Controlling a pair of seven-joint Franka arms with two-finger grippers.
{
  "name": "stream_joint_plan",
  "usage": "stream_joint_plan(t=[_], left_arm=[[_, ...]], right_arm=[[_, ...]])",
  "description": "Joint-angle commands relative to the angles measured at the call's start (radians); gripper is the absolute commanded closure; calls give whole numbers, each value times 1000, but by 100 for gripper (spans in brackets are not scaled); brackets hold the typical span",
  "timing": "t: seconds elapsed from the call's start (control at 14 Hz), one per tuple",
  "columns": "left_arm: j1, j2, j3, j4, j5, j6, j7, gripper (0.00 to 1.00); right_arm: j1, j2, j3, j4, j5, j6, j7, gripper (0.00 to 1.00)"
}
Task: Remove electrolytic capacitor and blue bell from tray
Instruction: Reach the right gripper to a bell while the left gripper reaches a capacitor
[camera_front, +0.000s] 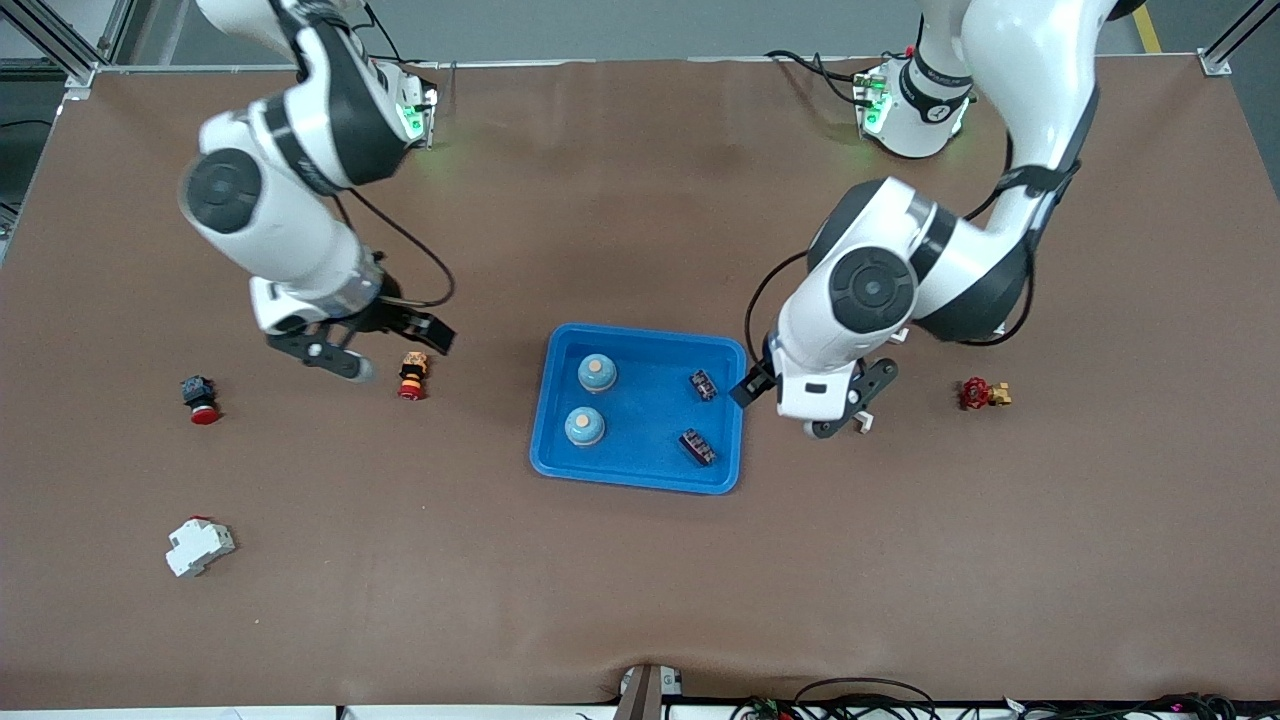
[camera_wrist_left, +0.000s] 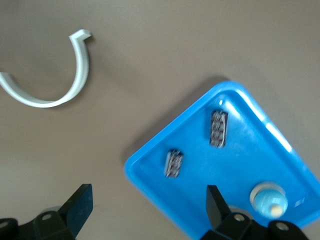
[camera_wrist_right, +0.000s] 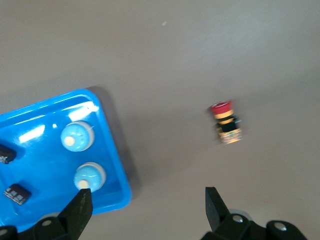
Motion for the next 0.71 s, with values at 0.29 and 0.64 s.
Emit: stream_joint_plan(t=[0.29, 0.64], left_arm=[[-8, 73, 6, -26, 50, 320, -176, 0], [-80, 111, 17, -20, 51, 360, -270, 0]], right_arm=[[142, 184, -15, 69, 0, 149, 225, 0], [253, 334, -16, 81, -41, 290, 385, 0]])
